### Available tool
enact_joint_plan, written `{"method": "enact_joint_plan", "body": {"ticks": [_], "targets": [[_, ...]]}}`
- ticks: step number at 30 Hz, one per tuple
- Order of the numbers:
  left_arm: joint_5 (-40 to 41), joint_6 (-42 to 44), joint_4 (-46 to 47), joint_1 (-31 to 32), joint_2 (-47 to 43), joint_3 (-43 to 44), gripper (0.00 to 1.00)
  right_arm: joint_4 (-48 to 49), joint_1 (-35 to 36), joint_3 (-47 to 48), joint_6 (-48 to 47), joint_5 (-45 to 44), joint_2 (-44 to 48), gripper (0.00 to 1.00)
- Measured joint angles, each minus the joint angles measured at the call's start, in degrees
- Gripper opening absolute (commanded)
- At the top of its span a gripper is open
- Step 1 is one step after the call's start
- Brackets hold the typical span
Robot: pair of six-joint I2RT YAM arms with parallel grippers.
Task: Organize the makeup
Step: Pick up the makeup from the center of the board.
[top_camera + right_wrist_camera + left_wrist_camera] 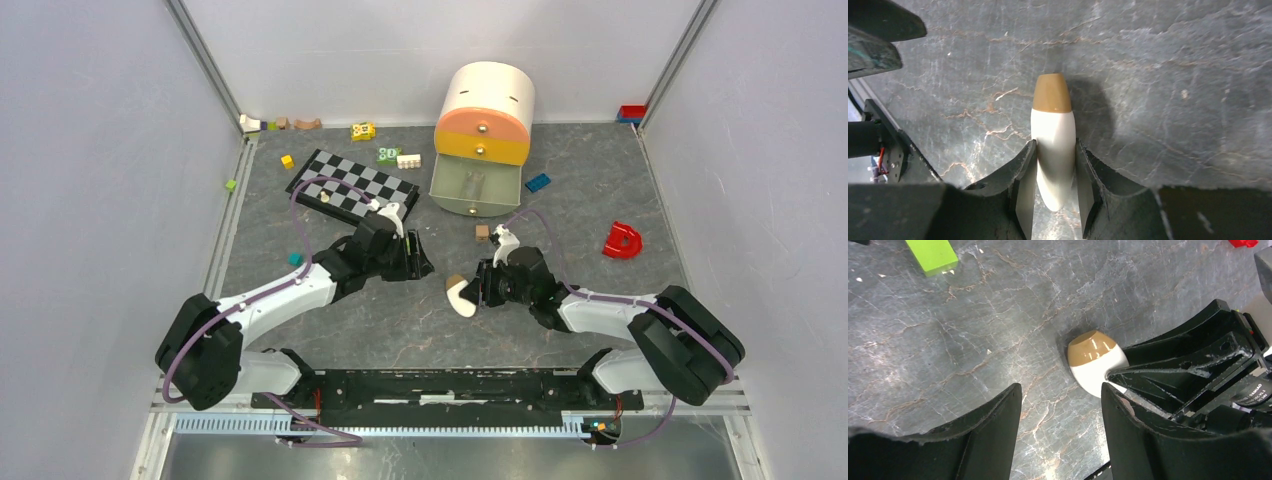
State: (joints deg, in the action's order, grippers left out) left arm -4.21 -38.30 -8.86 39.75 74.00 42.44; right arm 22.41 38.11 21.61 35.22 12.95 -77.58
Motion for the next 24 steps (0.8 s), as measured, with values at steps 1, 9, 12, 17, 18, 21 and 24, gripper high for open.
{"method": "enact_joint_plan", "body": {"ticks": [1,9,12,17,18,21,24], "targets": [[0.02,-0.13,0.2,0.37,0.17,0.0,0.66,0.26,0.59,-0.33,0.76,-0.11,0.24,0.15],[0.24,-0.74,0.37,1.97,1.25,0.0,0.66,4.52,3.3,-3.28,6.4,-1.33,1.25,0.0],[0.52,-1.14,0.52,2.23,1.25,-0.02,0.66,6.62,3.32,-4.68,7.91,-1.38,1.81,0.0],[0.63,-1.2,1.31,2.29,1.16,-0.63,0.66,8.39,3.3,-6.36,9.73,-1.2,3.37,0.0],[0.63,-1.2,1.36,2.29,1.14,-0.63,0.67,8.41,3.23,-6.43,9.97,-1.18,4.13,0.0],[0.33,-1.75,3.21,2.29,-0.26,-1.33,0.67,8.59,2.75,-6.4,10.19,-0.94,6.73,0.0],[-1.11,-2.49,6.56,2.29,-2.97,-2.4,0.67,8.76,1.44,-6.38,10.51,-0.59,9.6,0.0]]}}
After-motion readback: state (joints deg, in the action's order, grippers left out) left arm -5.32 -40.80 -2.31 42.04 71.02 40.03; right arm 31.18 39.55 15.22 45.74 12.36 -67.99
